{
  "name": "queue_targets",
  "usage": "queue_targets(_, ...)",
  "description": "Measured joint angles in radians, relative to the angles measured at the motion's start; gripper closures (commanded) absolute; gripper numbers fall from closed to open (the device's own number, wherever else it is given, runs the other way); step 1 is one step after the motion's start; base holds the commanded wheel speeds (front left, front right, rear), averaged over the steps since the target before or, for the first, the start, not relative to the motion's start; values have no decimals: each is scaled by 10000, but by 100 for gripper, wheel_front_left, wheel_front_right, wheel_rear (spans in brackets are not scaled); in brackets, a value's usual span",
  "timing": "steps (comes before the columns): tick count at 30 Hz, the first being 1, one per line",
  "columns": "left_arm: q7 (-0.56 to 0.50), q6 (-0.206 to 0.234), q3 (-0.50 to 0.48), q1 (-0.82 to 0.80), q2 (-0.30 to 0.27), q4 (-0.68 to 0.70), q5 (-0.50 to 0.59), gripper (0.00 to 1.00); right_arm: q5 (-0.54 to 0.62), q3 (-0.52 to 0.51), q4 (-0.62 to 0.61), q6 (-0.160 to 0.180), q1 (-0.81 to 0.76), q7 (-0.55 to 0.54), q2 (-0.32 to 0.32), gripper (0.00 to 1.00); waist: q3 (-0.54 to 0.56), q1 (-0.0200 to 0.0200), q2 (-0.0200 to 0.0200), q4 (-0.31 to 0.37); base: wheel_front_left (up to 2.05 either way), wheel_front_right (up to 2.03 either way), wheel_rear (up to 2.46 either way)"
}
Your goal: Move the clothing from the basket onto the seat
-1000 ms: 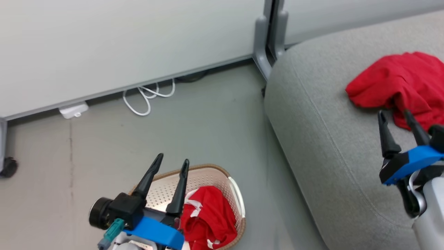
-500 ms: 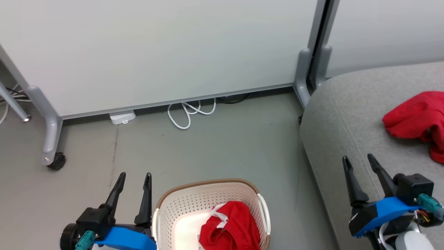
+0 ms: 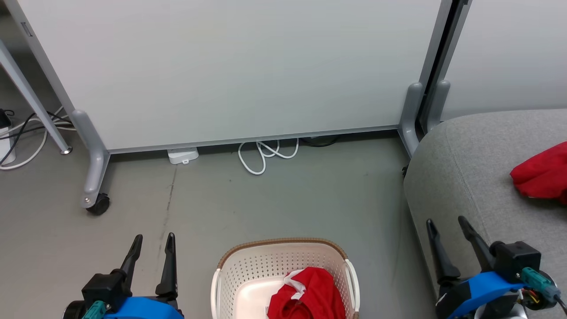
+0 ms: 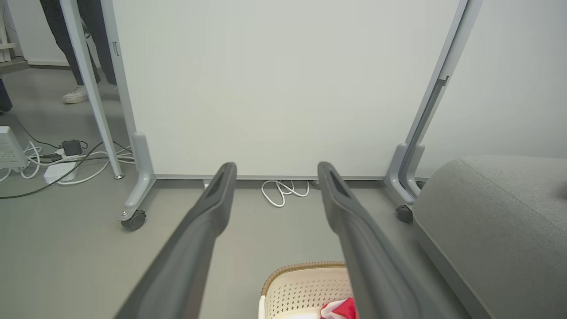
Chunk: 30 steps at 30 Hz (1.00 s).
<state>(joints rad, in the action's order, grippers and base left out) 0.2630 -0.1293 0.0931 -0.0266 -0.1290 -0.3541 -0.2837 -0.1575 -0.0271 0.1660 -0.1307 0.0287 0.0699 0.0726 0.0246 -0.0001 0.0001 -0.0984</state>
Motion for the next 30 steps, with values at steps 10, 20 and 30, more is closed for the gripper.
queue_targets(10,0,0,-44,-10,-13,-127,-44,0,52,180,-29,0,-133,-94,-111,0,-65,1,0,33,0,0,0)
queue_targets(20,0,0,-31,-58,33,-150,-38,0,-25,324,-6,0,-130,-157,-144,0,-143,1,0,127,0,0,0)
queue_targets(30,0,0,169,-236,90,-38,46,0,-21,474,-165,0,-42,-205,-163,0,-698,1,0,313,0,0,0)
